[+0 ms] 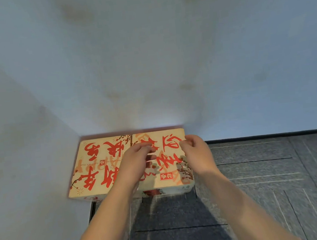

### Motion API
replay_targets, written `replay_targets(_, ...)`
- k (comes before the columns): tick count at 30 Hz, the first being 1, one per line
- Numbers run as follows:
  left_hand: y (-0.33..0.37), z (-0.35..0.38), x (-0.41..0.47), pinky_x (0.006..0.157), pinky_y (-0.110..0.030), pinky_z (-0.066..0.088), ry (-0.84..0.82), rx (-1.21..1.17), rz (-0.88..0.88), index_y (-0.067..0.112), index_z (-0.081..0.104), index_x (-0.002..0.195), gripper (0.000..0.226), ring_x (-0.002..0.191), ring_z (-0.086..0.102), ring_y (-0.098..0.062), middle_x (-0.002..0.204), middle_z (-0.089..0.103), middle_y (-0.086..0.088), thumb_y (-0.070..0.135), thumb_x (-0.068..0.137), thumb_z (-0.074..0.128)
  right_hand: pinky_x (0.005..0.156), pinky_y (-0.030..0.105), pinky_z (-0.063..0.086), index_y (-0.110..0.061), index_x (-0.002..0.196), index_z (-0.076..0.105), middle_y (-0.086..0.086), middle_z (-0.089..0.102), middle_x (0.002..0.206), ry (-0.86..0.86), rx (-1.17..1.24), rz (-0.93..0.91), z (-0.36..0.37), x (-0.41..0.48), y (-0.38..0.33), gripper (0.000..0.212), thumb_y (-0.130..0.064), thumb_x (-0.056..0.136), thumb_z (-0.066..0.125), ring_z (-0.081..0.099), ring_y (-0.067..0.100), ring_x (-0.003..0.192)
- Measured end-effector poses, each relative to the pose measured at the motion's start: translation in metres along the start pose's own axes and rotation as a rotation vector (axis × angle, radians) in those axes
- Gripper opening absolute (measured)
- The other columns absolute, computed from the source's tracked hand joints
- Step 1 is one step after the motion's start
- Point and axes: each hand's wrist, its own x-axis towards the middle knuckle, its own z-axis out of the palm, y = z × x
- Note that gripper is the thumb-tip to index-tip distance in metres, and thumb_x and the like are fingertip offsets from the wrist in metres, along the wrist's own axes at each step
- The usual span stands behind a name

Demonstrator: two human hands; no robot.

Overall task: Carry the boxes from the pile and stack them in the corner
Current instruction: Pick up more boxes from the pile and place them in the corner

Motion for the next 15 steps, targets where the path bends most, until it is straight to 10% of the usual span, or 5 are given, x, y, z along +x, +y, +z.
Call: replay_targets(15,0.404,-0.045,-0.313,0.084,-0.037,0.055,-0.220,-0.156,0.240,0.009,0.068,0.105,0.018,0.086,0.070,-0.024,0.101,0.074,-0.014,0.016,0.103,0.052,0.083,0.032,0.061,-0.015,0.115,0.067,0.004,0.076,0.102,0.241,0.326,-0.239,-0.184,-0.299,-0.406,0.016,-0.021,0.107,0.054,0.075,0.021,0.094)
